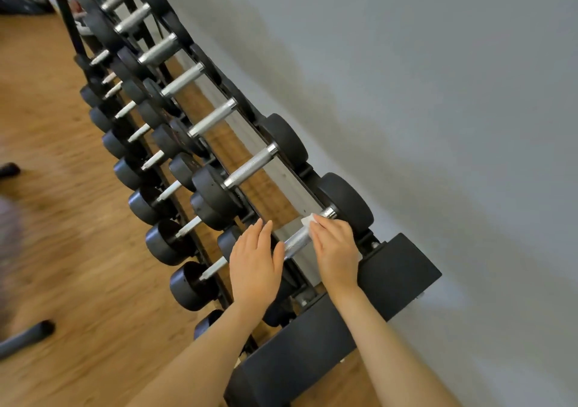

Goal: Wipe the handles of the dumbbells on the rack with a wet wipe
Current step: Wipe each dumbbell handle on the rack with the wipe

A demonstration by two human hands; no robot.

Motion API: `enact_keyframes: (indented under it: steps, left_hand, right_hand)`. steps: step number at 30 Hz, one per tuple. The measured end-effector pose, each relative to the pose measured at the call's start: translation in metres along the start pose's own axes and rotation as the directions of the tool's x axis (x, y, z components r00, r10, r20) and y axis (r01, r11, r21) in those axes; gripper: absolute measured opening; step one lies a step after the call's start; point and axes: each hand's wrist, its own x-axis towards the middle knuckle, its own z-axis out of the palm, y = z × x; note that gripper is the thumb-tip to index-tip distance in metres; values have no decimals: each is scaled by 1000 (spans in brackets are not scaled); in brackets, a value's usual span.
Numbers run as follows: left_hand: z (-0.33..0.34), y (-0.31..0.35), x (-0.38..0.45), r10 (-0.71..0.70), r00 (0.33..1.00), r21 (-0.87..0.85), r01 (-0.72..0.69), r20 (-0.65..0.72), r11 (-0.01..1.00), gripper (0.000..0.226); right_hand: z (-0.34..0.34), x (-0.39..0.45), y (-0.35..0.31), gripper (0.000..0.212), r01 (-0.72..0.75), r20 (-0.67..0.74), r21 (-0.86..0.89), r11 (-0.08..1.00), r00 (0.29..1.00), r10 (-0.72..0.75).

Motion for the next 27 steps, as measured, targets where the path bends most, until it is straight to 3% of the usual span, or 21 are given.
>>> enact_keyframes:
  steps: [5,11,14,18,23,27]
  left_hand:
    - [5,-2,0,-9,996,-56,4,-91,998,46]
    - [9,-6,0,62,988,-68,-72,-139,995,49]
    - [12,-7,0,66,985,-60,-76,-159,995,48]
    - [12,-8,0,70,983,-52,-80,-169,995,47]
    - [11,-7,-1,56,987,-51,-64,-151,997,48]
    - [11,-7,0,63,986,-48,-71,-156,996,48]
  right_hand:
    - [11,-9,5,24,-49,-22,-96,994,999,47]
    - [16,-4,16,41,20,-29,32,999,999,-19]
    - [20,-5,20,33,16,-38,115,993,999,-11]
    - [23,-14,29,32,113,5,94,989,994,-114]
    - [18,-8,29,34,-31,-56,65,997,998,35]
    - [16,-7,28,36,98,29,11,995,995,-98]
